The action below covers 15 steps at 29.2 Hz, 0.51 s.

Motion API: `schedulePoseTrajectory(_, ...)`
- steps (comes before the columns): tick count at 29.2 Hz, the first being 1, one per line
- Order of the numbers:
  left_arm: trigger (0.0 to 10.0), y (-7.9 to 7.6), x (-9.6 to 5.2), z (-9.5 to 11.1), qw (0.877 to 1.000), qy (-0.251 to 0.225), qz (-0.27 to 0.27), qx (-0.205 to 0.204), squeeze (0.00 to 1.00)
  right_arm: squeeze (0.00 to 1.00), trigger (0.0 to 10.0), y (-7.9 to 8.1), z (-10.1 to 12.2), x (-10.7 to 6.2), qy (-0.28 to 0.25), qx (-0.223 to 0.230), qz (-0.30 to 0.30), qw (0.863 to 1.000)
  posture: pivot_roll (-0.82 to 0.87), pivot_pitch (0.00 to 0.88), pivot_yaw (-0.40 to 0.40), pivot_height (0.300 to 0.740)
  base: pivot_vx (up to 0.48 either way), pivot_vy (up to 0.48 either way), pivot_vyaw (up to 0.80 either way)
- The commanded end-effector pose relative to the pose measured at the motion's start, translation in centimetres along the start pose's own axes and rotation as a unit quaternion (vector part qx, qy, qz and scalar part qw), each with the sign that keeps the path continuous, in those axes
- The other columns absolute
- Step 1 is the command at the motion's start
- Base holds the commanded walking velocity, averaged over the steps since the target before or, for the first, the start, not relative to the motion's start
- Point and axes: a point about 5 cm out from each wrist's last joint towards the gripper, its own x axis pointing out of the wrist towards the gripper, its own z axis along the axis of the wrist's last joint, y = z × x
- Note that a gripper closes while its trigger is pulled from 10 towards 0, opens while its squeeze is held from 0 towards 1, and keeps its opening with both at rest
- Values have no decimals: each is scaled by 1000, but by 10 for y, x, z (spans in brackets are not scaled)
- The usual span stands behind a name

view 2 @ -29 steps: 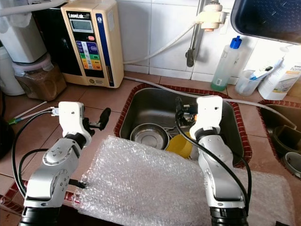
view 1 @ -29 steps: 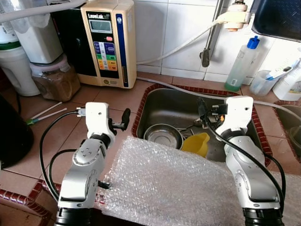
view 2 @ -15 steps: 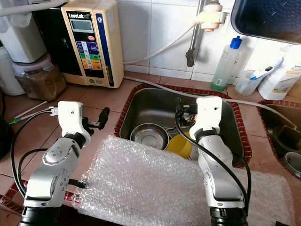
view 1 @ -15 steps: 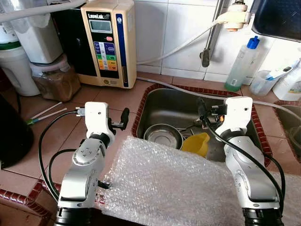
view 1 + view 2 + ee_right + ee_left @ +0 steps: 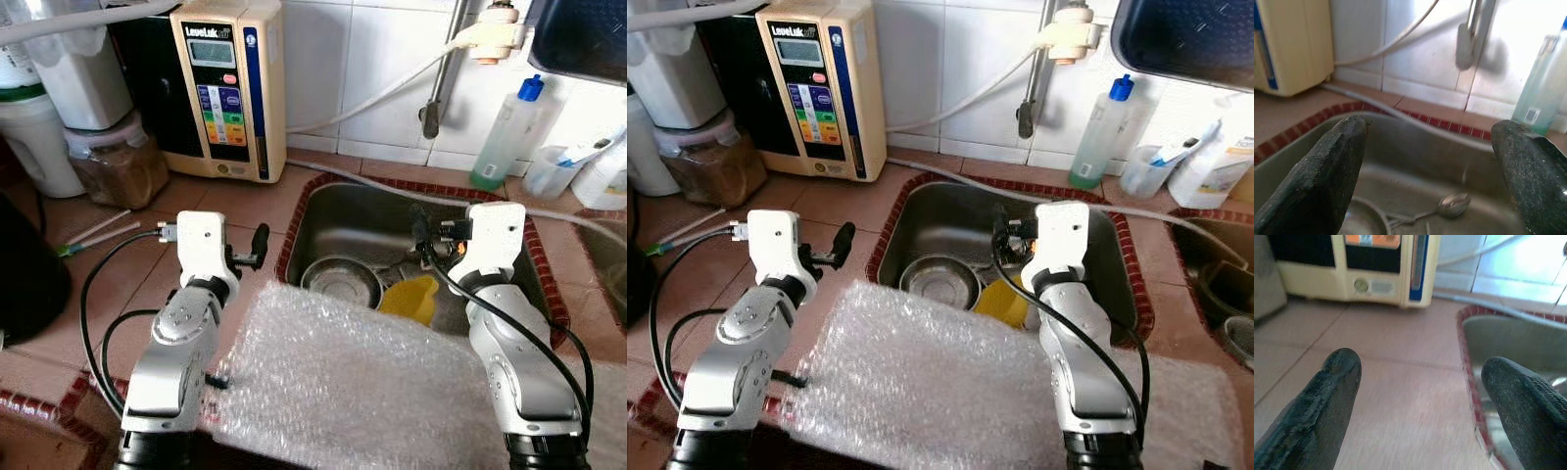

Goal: Kitchen organization

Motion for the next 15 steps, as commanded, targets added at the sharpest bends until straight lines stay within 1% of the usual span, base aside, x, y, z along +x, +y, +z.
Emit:
schedulePoseTrajectory(1,10000,-2,0,1,1000,0,-3,2,0,0,10000,-2,-1,0,3,-1,-2,1000,54,0,8,740,-319,0,0)
schedulePoseTrajectory(15,10000,-1,2,1,1000,5,-2,8,0,0,10000,-5,-1,2,2,-2,-7,1000,52,0,11,740,-301,0,0)
